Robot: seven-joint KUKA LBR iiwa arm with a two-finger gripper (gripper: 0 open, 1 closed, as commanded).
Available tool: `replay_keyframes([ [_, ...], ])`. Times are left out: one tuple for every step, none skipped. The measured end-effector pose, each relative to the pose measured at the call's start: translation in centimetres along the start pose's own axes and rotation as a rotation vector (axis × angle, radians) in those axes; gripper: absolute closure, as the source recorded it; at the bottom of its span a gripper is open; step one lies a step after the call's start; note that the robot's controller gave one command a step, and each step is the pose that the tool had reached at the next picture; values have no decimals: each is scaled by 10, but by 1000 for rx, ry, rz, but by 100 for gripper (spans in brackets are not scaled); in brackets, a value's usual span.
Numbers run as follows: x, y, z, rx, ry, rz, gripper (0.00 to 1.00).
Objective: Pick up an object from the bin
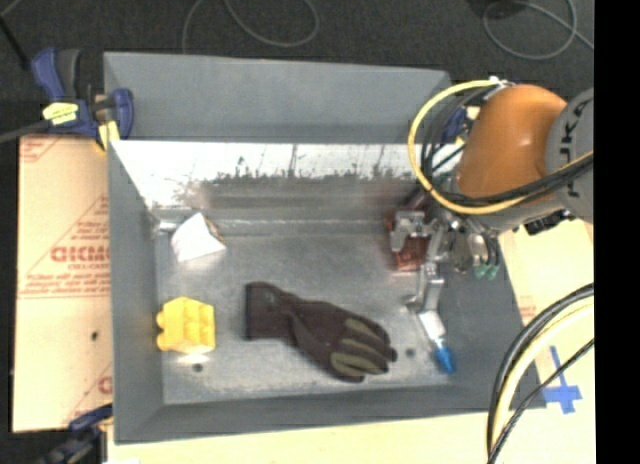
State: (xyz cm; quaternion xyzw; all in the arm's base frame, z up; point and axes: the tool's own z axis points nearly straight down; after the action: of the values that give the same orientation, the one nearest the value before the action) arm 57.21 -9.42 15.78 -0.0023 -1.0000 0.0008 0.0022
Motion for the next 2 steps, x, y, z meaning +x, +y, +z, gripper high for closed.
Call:
replay_keyframes([
  [-2, 0, -5, 1, -8, -2, 0],
  [4, 23, 29, 4, -13, -60, 0],
])
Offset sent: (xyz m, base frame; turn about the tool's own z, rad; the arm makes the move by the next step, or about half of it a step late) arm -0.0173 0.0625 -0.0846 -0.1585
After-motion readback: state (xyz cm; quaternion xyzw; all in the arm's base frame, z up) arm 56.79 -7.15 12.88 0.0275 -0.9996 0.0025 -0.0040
